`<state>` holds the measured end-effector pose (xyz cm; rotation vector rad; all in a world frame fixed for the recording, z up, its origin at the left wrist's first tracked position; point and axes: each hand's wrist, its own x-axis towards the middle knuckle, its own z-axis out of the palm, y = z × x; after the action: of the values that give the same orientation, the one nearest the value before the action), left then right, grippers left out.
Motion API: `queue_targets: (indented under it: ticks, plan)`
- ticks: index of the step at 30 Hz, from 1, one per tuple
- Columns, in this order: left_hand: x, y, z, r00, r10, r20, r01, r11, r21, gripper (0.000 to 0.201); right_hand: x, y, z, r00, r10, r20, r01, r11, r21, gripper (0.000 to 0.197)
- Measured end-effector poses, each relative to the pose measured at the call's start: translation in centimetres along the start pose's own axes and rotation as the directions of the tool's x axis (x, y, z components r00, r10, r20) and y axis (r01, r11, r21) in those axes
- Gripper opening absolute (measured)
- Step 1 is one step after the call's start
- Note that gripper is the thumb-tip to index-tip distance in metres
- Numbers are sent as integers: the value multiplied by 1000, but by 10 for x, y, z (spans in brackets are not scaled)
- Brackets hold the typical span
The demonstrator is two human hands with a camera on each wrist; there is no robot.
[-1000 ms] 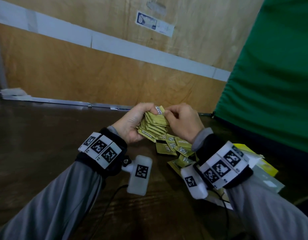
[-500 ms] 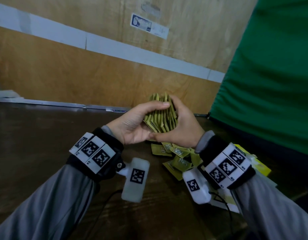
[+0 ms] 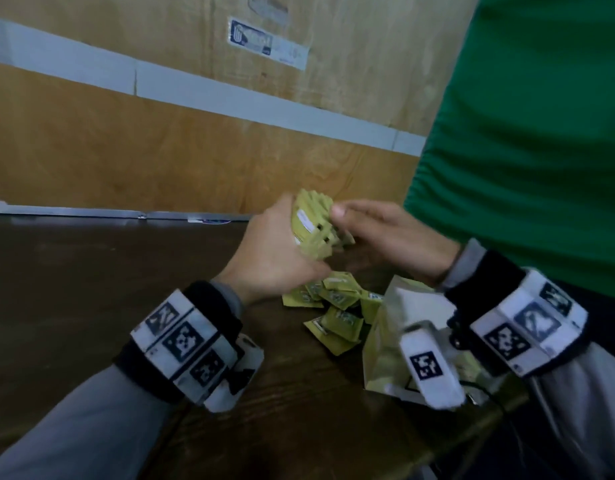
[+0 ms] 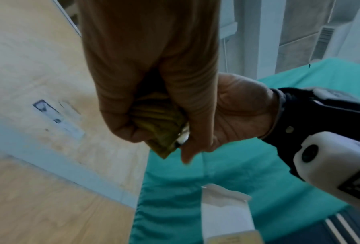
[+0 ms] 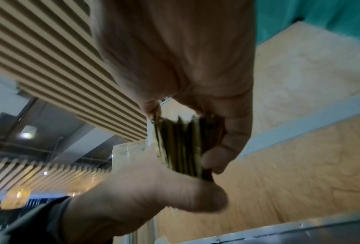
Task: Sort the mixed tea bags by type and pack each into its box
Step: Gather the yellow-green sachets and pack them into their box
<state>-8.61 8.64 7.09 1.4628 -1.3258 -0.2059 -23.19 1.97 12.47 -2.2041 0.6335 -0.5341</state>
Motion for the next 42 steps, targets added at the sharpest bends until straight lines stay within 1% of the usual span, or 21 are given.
queue_targets:
  ticks: [1, 3, 4, 6, 8, 10, 12, 14, 15, 17, 20, 22, 24, 25, 27, 29, 30, 34, 37, 40, 42]
  plan:
    - [-3, 4, 5, 999, 25, 29, -26, 999, 34, 82, -4, 1, 5, 1000, -4, -13, 3, 1000, -27, 39]
    - [-9, 7, 15, 990, 42, 133, -53, 996, 73, 110, -12, 3, 12, 998, 9, -64, -10, 1000, -4, 29]
    - [-11, 9, 20, 981, 38, 189, -57, 994, 94, 124, -18, 6, 13, 996, 23, -81, -22, 1000, 19, 28]
    - [-15, 14, 27, 969, 30, 245, -61, 991, 119, 142, -29, 13, 12, 996, 10, -93, -9, 1000, 14, 35]
    - [-21, 21, 32, 963, 4, 270, -38, 992, 121, 151, -42, 21, 12, 995, -3, -101, 5, 1000, 22, 42]
    - [-24, 26, 37, 956, 4, 293, -38, 993, 108, 156, -50, 27, 13, 991, 14, -132, 6, 990, 144, 43]
    - [-27, 31, 41, 952, 36, 304, -69, 993, 99, 158, -57, 32, 13, 983, 36, -179, 13, 963, 267, 48]
    - [-25, 36, 45, 944, 97, 316, -134, 986, 99, 156, -60, 36, 11, 966, 27, -259, 49, 958, 283, 53]
    - [-24, 39, 47, 934, 127, 333, -168, 981, 95, 153, -61, 38, 9, 950, -9, -312, 85, 969, 230, 53]
    - [-20, 43, 53, 908, 196, 369, -239, 968, 75, 147, -63, 41, 3, 900, -112, -421, 143, 989, 43, 50]
    - [-15, 46, 62, 886, 255, 387, -276, 961, 1, 145, -68, 45, -11, 832, -179, -524, 146, 984, -104, 50]
    - [-14, 41, 70, 884, 240, 402, -261, 965, -3, 146, -78, 49, -21, 780, -266, -566, 133, 955, -266, 56]
    - [-15, 29, 78, 853, 159, 497, -229, 970, 82, 149, -91, 54, -29, 742, -364, -562, 109, 894, -435, 59]
    - [-16, 22, 82, 829, 90, 552, -195, 972, 134, 150, -99, 58, -32, 746, -384, -545, 96, 871, -482, 59]
    - [-18, 8, 89, 782, -15, 623, -135, 972, 192, 147, -111, 66, -33, 778, -382, -499, 74, 844, -531, 57]
    - [-19, 1, 93, 745, -67, 663, -89, 976, 199, 144, -118, 77, -32, 810, -354, -467, 44, 832, -553, 58]
    - [-18, 0, 95, 738, -82, 670, -65, 979, 191, 142, -120, 83, -31, 823, -336, -458, 29, 830, -558, 59]
    - [-15, 3, 101, 764, -83, 640, -13, 989, 144, 139, -116, 105, -26, 842, -316, -437, -12, 799, -601, 62]
    - [-21, 4, 102, 748, -69, 660, -33, 989, 141, 142, -109, 115, -21, 866, -314, -389, 14, 793, -609, 60]
    - [-30, 4, 101, 751, -74, 656, -26, 990, 141, 145, -102, 117, -12, 907, -231, -352, -22, 810, -586, 58]
    - [-33, 5, 101, 766, -89, 637, 3, 991, 134, 144, -98, 110, -11, 930, -129, -345, -85, 837, -541, 56]
